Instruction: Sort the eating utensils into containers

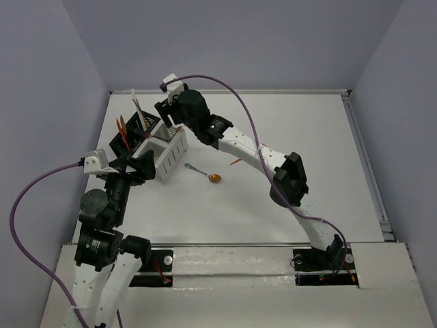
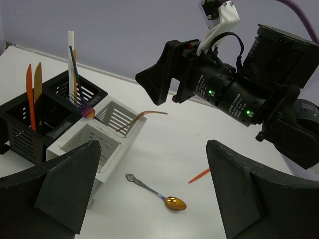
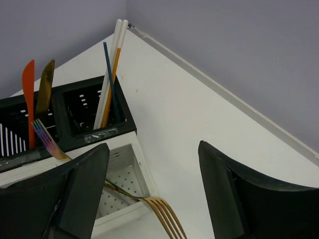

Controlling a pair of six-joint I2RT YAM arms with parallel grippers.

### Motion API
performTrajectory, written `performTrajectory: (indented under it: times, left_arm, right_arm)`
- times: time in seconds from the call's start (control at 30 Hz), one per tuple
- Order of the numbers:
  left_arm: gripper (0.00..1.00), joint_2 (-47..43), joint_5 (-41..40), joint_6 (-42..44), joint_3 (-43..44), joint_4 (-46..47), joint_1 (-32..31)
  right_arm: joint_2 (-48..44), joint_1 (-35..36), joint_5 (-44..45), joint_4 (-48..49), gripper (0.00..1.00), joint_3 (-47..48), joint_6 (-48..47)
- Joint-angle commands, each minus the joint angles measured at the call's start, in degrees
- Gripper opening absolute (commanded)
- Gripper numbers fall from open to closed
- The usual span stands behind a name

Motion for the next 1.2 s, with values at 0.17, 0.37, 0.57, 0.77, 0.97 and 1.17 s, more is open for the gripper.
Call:
performTrajectory:
  times: [0.17,0.37,0.57,0.77,0.97,1.17]
  left_arm:
    - [0.99,0.70,1.62,1.13,-0.22,3.32,-0.20]
    - [0.99,1.14,3.29,1.22,-0.30,3.68,-0.20]
    - [0.99,1.05,3.91,1.13,-0.30,3.59,-0.20]
    - [0.99,1.14,4.17,1.13,-0.39,3.68,0.33]
    - [0.99,1.40,4.26,1.31,-0.39,3.32,0.33]
    - [0.99,1.31,4.87,1.22,-0.48,3.59,0.33]
  right_arm:
    - [-23.57,0.33,2.28,12.22,0.72,-25.86,4.47]
    - [-37.14,0.33,0.35,14.17,0.44,-52.51,13.87]
    - [-42.07,-0.29,-2.29,9.43,0.39,-67.99,27.30]
    - [-43.22,-0.29,0.96,13.09,0.62,-78.01,42.58]
    - [-40.32,-0.29,5.09,18.28,0.62,-81.62,53.86]
    - [-36.89,-2.65,2.03,23.47,0.59,-83.21,58.35]
